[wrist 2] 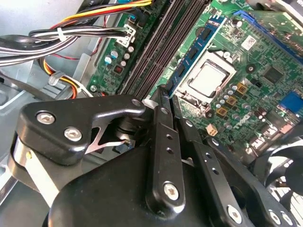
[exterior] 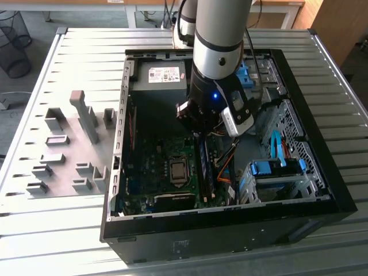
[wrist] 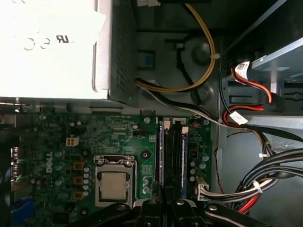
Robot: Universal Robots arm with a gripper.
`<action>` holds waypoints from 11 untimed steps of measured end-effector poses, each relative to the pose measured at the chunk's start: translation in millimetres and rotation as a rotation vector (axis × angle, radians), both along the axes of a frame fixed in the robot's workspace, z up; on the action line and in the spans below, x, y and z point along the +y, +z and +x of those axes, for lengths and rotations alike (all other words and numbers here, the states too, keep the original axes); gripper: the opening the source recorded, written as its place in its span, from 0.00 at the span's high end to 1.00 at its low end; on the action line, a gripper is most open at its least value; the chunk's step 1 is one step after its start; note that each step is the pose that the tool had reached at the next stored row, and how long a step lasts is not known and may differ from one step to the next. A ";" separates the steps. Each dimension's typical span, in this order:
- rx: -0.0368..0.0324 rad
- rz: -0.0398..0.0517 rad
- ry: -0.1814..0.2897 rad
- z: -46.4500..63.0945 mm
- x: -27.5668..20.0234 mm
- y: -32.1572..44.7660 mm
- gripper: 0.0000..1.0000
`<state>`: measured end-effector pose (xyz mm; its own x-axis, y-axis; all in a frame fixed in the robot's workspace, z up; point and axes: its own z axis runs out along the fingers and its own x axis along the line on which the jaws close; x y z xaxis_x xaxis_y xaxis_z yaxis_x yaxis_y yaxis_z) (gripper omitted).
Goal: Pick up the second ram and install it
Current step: 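Insert the second ram into the second slot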
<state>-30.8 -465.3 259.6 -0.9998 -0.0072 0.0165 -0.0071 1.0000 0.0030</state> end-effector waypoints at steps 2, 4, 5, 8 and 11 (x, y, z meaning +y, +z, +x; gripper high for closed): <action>0.0000 -0.0001 0.000 0.8 -0.6 -3.6 0.86; 0.0000 -0.0001 0.000 2.7 -0.6 -7.3 0.86; 0.0000 0.0000 0.000 3.2 -0.7 -8.9 0.86; 0.0000 0.0000 0.000 3.6 -0.7 -12.4 0.86; 0.0000 -0.0001 0.000 3.8 -0.7 -15.6 0.86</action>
<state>-27.0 -466.0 244.1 -0.9998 -0.0071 0.0165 -0.0070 1.0000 0.0030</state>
